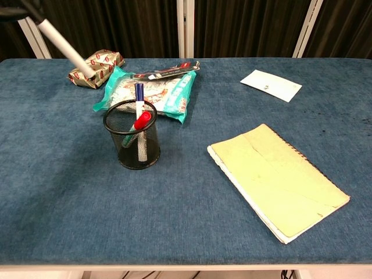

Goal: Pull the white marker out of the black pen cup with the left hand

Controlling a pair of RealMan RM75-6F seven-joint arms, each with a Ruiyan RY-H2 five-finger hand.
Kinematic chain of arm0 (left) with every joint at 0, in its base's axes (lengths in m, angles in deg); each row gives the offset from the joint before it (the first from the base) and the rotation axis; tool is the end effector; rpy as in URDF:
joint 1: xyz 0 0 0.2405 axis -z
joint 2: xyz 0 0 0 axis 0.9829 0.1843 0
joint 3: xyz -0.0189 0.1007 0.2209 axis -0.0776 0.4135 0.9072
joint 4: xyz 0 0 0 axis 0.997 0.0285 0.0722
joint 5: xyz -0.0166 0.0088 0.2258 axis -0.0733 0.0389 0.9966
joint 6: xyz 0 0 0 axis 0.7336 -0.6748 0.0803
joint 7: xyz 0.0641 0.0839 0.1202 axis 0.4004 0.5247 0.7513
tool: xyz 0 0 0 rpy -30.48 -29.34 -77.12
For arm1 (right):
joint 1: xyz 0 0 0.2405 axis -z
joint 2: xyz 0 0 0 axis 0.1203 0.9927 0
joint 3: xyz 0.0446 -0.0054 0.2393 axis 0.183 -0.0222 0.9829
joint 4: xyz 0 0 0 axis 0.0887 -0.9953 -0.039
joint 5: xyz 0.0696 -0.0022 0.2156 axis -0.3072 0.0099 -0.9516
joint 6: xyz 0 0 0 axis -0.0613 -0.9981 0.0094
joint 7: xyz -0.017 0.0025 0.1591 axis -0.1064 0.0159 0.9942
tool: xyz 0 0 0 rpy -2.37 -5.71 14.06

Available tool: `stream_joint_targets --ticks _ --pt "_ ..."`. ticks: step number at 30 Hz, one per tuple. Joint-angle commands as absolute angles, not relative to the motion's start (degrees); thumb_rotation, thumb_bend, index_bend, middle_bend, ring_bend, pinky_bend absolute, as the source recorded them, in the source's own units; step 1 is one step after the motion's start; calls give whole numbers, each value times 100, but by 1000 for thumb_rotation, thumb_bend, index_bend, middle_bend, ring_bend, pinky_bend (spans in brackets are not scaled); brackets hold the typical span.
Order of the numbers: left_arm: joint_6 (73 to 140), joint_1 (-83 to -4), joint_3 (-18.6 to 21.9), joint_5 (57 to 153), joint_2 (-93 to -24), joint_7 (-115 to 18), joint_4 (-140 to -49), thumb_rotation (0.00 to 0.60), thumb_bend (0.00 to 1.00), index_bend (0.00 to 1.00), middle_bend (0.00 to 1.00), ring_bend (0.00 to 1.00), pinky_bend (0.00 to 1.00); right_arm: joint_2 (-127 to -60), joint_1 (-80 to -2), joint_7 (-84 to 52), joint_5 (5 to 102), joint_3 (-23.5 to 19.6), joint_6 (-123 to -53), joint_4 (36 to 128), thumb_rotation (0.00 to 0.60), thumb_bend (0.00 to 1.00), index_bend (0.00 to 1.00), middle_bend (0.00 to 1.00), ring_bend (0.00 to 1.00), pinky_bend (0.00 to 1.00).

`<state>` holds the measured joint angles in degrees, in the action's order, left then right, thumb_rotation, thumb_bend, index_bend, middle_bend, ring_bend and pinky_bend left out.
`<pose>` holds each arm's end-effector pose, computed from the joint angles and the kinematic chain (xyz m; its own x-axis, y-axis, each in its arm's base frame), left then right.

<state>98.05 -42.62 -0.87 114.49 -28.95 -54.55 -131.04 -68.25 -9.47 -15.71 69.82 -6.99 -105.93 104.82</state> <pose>-0.1451 0.3343 0.1184 0.2360 0.2708 0.9333 0.9378 -0.3150 -0.1457 -0.3220 -0.1921 0.1707 0.3716 -0.0271 0.9280 -0.9176 0.1414 0.3715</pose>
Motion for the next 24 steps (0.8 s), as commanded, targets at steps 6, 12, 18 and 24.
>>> stream_joint_targets --ticks 6,12,18,24 --pt "9339 -4393 214 11461 -3591 -6286 -12023 600 405 568 400 236 386 -6870 -979 -1678 6997 -696 -10586 10525 600 180 0 0 0 0" --pt "8995 -4312 317 11586 -4205 -6684 -11318 600 405 568 400 236 386 -6838 -983 -1813 6924 -693 -10561 10616 600 179 0 0 0 0" --pt "8926 -4320 376 11786 -4496 -6982 -10942 600 405 568 400 236 386 -6836 -978 -1845 6916 -689 -10582 10668 600 179 0 0 0 0" --pt "9051 -4394 445 11999 -4500 -7042 -10814 600 367 351 339 221 352 -6859 -993 -1833 6895 -694 -10541 10640 600 180 0 0 0 0"
